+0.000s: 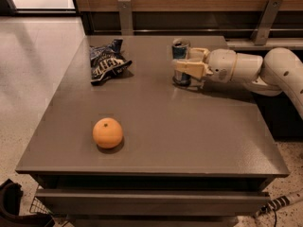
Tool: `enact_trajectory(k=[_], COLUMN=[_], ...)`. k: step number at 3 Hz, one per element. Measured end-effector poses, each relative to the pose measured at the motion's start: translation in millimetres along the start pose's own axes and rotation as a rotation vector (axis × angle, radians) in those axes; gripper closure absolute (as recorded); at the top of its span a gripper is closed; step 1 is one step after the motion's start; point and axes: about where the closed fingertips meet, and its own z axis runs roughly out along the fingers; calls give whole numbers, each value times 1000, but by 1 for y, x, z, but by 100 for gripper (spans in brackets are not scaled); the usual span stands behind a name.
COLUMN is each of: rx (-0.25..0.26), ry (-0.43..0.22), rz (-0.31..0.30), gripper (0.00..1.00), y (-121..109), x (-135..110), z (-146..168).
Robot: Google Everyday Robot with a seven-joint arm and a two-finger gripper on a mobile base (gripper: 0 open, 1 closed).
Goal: Place redbull can upright
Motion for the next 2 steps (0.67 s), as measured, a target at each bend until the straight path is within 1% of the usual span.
enact_trajectory(k=[1, 2], rx=[-5, -8], ry=[0, -1], rz=[0, 0], gripper=[5, 0], y=[1, 2], x=[0, -1], z=[3, 5])
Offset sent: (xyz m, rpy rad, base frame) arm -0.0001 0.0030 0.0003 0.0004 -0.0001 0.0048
